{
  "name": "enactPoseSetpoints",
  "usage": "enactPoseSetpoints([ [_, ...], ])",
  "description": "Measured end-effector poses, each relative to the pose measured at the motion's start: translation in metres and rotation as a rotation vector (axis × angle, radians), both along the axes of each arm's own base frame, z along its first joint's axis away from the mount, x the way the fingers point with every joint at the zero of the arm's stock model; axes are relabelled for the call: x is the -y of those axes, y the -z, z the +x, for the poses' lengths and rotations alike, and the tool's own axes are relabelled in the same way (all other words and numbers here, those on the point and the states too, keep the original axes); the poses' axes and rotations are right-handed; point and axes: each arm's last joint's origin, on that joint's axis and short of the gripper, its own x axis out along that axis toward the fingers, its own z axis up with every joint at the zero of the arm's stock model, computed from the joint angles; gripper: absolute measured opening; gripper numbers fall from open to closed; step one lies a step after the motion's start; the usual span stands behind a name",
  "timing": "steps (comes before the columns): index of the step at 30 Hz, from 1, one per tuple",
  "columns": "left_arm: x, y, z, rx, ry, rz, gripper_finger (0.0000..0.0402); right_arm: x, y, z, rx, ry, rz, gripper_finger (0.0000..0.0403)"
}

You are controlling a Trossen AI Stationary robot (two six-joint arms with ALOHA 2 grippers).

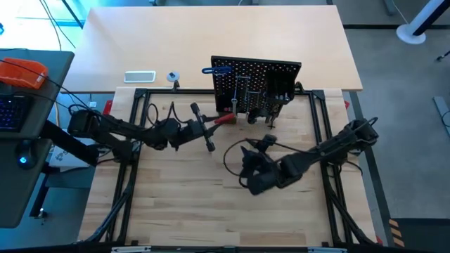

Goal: Hang tools onto peg board
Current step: Put the T-handle wrench on the pegboard

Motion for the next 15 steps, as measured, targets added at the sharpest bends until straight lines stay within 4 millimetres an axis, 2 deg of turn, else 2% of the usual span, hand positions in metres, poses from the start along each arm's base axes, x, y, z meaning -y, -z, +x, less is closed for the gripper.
enactPoseSetpoints([
  [7, -0.022, -0.016, -0.018, -0.038, -0.060, -0.008, 0.0045, -0.025, 0.007, -0.043, 0.003, 0.033, 0.020, 0.0154],
  [11, -0.036, -0.025, -0.027, 0.001, -0.050, -0.039, 0.0045, -0.033, 0.008, -0.064, 0.040, 0.059, 0.043, 0.0154],
  [15, -0.054, -0.019, -0.026, -0.007, -0.059, -0.083, 0.0045, -0.038, 0.007, -0.076, 0.084, 0.077, 0.068, 0.0154],
])
